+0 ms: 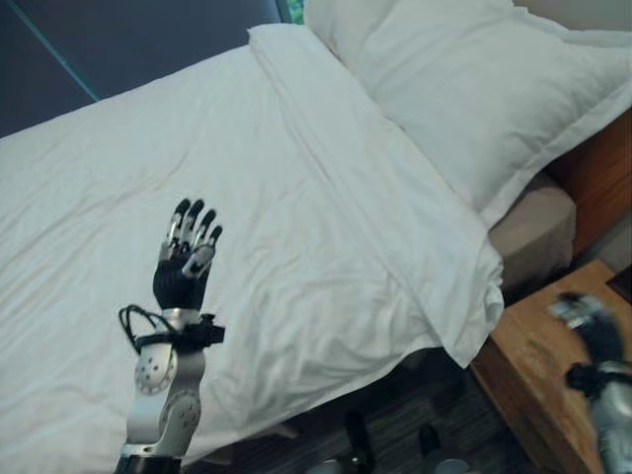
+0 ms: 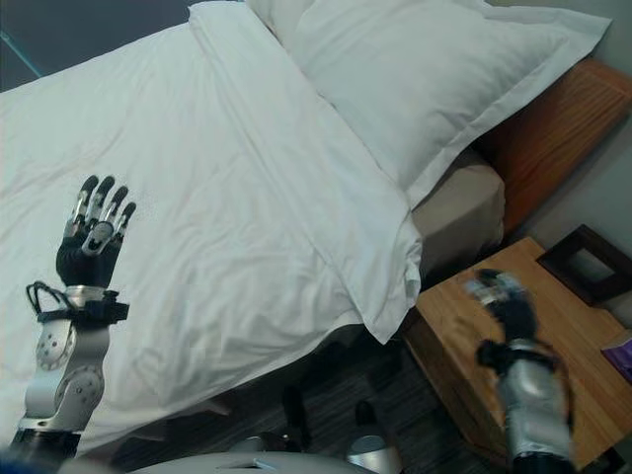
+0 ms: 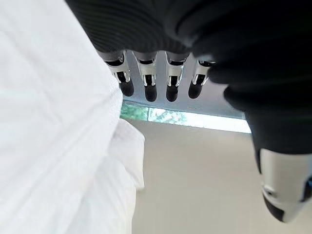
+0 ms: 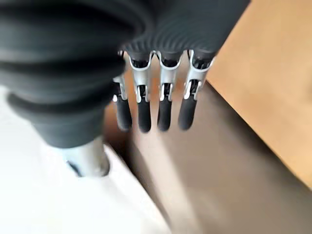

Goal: Making the bed.

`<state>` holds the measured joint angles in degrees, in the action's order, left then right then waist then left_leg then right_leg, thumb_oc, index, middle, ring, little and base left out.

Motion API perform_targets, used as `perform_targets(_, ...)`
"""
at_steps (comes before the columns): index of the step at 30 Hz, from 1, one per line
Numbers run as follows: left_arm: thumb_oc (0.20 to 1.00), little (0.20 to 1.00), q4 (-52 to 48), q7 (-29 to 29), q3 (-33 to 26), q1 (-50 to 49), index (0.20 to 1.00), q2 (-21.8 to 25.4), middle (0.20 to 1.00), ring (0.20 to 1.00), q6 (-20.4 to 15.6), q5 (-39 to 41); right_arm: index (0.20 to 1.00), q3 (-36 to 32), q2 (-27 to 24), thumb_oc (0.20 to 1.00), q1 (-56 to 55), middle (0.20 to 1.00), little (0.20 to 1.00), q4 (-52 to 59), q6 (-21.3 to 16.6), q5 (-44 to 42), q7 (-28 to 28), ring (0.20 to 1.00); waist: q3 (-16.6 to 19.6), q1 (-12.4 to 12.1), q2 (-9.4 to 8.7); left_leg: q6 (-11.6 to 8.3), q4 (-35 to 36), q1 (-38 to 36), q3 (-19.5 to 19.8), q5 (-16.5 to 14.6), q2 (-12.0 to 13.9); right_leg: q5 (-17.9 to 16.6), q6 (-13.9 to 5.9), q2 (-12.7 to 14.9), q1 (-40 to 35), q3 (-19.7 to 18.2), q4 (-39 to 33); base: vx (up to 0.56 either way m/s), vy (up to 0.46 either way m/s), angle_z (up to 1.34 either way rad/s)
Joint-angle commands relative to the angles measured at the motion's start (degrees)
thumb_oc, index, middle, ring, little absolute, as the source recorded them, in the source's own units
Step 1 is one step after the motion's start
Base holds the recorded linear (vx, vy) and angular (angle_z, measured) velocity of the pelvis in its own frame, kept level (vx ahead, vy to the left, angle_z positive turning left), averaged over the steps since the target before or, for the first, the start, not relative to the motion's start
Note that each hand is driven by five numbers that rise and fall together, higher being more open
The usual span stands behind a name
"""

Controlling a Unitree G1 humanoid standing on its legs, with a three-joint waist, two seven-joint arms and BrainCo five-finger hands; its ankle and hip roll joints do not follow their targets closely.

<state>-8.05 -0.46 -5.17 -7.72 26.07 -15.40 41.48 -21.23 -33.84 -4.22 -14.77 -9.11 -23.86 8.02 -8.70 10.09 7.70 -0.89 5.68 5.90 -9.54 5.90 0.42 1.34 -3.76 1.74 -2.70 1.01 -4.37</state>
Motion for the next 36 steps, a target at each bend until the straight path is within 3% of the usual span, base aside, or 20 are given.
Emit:
perform_targets(1, 1.000, 1.000, -0.3, -1.7, -0.3, 3.9, 1.000, 0.7, 1.000, 1.000, -0.9, 0.2, 0.200, -0.5, -4.6, 0.200, 6.5, 0.200, 0.200, -0.5, -6.4, 2.7, 5.2, 0.200, 1.5, -1.4, -2.70, -0.66, -0.7, -6.7, -1.1, -5.8, -1.3, -4.2, -1.92, 0.2, 5.1, -1.3, -0.6, 0.00, 0.000, 0.00)
perform_targets(7, 1.000, 1.000, -1.3, -1.8, 2.2, 3.4, 1.000, 0.5, 1.000, 1.000, -0.1, 0.1, 0.200, 3.7, -5.0, 0.200, 11.6, 0.200, 0.200, 6.7, -7.2, 3.0, 3.4, 0.200, 1.6, -3.0, -3.72, -0.49, -0.7, -6.7, -1.2, -5.7, -1.1, -4.5, -1.99, 0.0, 5.2, -1.4, -0.6, 0.00, -0.002, 0.00)
perform_targets(13, 1.000, 1.000, -1.8, -1.8, 6.5, 4.6, 1.000, -0.9, 1.000, 1.000, 1.0, 1.2, 0.200, 18.2, 1.9, 0.200, 17.9, 0.200, 0.200, 16.8, -7.0, -4.7, -5.2, 0.200, 1.3, -4.7, -4.95, -0.42, -0.7, -6.7, -1.8, -5.4, -0.9, -5.0, -2.03, -0.3, 5.4, -1.4, -0.6, -0.03, -0.012, -0.02)
perform_targets(22, 1.000, 1.000, -0.3, -1.1, 9.8, 5.1, 1.000, -2.7, 1.000, 1.000, 1.8, 2.2, 0.200, 34.2, 7.7, 0.200, 24.9, 0.200, 0.200, 12.5, -2.8, -13.2, -10.0, 0.200, 1.4, -7.2, -5.98, -0.48, -0.7, -7.2, -2.2, -5.3, -0.6, -5.2, -2.03, -0.3, 5.0, -1.4, -0.6, 0.00, -0.008, -0.02)
perform_targets(36, 1.000, 1.000, 0.7, -0.3, 13.0, 8.1, 1.000, -2.5, 1.000, 1.000, 1.2, 3.5, 0.200, 43.8, 13.1, 0.200, 38.8, 0.200, 0.200, -4.8, 0.1, -12.5, -7.3, 0.200, 0.3, -9.2, -5.52, -0.68, -0.7, -6.8, -1.1, -4.8, -0.7, -5.2, -1.73, -0.1, 5.0, -0.4, -0.6, -0.01, -0.006, 0.00)
